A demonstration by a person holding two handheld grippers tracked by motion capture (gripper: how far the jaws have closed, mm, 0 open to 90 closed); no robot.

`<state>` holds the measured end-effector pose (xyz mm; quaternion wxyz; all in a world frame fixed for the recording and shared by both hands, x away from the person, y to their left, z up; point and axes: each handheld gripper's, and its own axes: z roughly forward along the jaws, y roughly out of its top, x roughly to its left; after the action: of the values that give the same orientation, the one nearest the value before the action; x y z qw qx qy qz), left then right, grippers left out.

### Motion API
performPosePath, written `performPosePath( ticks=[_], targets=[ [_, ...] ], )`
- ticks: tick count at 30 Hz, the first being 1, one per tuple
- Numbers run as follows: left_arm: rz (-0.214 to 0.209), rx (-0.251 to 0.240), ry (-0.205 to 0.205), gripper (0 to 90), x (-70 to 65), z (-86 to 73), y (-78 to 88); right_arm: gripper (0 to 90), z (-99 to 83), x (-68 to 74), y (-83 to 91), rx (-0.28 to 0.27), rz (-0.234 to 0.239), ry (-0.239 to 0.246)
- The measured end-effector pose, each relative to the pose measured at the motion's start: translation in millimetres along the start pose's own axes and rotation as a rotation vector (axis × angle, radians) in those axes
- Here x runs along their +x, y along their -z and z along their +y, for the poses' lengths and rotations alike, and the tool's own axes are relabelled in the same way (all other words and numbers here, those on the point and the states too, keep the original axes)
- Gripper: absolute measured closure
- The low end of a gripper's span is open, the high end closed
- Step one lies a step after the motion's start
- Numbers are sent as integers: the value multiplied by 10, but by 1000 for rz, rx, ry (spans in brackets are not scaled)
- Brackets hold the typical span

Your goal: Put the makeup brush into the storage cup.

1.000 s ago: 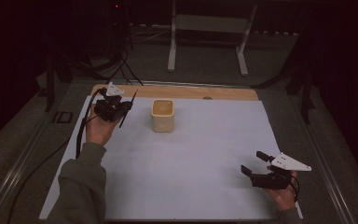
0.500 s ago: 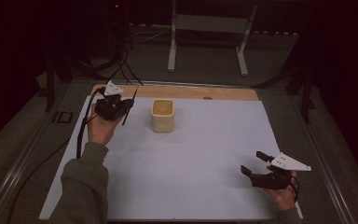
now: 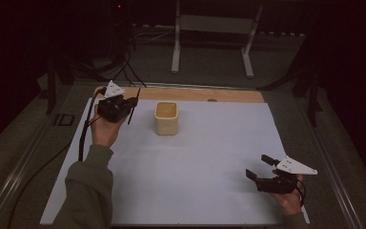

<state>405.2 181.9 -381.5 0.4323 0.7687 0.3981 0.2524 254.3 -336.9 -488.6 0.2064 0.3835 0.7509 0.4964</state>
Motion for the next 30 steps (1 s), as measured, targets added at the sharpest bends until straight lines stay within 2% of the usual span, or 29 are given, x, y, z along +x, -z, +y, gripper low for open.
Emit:
performPosePath(
  ticks=[10, 19, 30],
  targets=[
    [-6, -52, 0, 864, -4, 21, -19, 108, 2, 1, 2, 1, 1, 2],
    [-12, -70, -1, 864, -20, 78, -42, 108, 3, 4, 1, 2, 3, 4],
    [-22, -69, -15, 864, -74, 144, -105, 108, 2, 6, 0, 4, 4, 4]
  ],
)
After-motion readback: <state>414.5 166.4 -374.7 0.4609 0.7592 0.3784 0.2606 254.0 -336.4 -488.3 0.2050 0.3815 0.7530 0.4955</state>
